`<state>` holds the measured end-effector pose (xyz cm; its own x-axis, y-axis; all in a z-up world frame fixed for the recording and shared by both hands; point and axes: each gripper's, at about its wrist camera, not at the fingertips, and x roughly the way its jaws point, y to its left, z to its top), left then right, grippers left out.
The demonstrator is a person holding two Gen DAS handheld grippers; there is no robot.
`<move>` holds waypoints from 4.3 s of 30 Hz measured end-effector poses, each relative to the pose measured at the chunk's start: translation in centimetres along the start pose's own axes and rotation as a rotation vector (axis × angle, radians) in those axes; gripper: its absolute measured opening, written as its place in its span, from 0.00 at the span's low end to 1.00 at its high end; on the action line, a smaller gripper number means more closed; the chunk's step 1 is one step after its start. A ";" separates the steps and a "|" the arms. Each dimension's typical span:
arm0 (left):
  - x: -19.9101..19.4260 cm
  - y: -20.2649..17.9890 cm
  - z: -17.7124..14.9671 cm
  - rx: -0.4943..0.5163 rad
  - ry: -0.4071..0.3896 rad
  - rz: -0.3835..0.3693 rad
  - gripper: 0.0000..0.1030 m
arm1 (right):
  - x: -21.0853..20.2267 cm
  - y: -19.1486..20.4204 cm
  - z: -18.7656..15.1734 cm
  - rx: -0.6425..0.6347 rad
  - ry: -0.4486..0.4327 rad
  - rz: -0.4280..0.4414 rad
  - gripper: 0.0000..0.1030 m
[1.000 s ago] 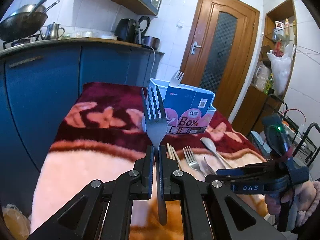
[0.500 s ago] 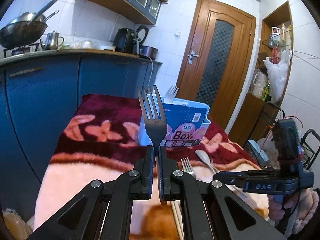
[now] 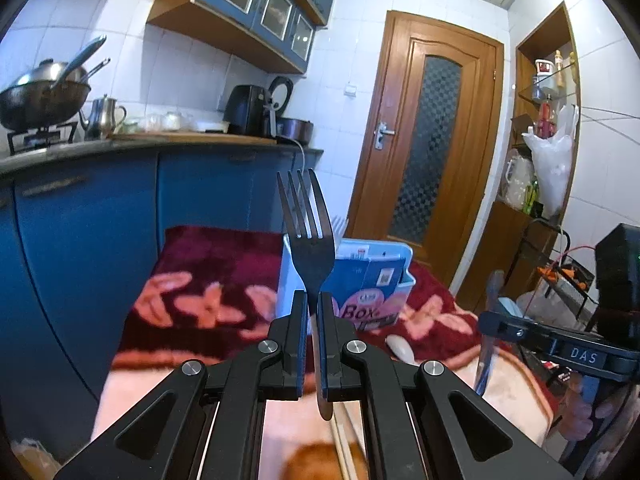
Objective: Organize utensils
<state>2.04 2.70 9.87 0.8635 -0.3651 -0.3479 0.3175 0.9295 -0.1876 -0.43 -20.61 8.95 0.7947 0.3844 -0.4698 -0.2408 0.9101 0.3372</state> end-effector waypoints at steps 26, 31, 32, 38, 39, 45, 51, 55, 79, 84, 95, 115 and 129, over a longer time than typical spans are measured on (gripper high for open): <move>2.3 -0.5 1.5 -0.011 0.015 0.004 0.04 | 5.6 -2.8 -0.2 -0.034 0.214 -0.101 0.17; 2.5 0.0 1.1 -0.023 0.019 0.003 0.04 | 8.4 -4.0 -1.1 -0.026 0.330 -0.142 0.17; 2.6 0.1 1.0 -0.026 0.020 0.002 0.04 | 8.9 -4.2 -1.2 -0.028 0.353 -0.153 0.17; 3.0 0.6 0.6 -0.036 0.029 -0.001 0.04 | 11.0 -4.5 -1.7 -0.039 0.441 -0.168 0.17; 3.1 0.7 0.5 -0.038 0.030 -0.002 0.04 | 11.3 -4.4 -1.8 -0.045 0.452 -0.171 0.17; 3.6 1.3 0.1 -0.056 0.041 -0.009 0.04 | 12.9 -4.3 -2.2 -0.062 0.526 -0.205 0.17; 4.2 1.4 0.0 -0.057 0.050 -0.009 0.04 | 13.8 -4.3 -1.9 -0.067 0.562 -0.202 0.16; 4.3 1.4 0.2 -0.057 0.045 -0.009 0.04 | 13.6 -4.6 -1.9 -0.064 0.550 -0.185 0.09; 7.1 0.1 8.1 -0.004 -0.119 0.068 0.04 | 3.9 -5.5 1.9 -0.020 -0.033 -0.082 0.08; 8.8 -0.3 9.5 0.007 -0.157 0.083 0.04 | 4.0 -6.2 1.6 -0.025 -0.061 -0.092 0.08; 13.9 0.4 7.3 0.006 -0.116 0.111 0.04 | 4.0 -7.9 2.4 -0.013 -0.103 -0.122 0.09; 16.8 0.9 4.6 0.012 -0.018 0.088 0.04 | 9.1 -6.8 10.0 -0.143 -0.302 -0.217 0.09; 17.7 1.0 4.1 0.000 0.046 0.077 0.05 | 13.6 -7.3 8.6 -0.171 -0.189 -0.201 0.09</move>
<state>19.28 -2.62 7.32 0.8665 -0.2948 -0.4030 0.2511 0.9549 -0.1586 16.96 -23.31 7.15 0.9215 0.1729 -0.3477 -0.1455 0.9839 0.1037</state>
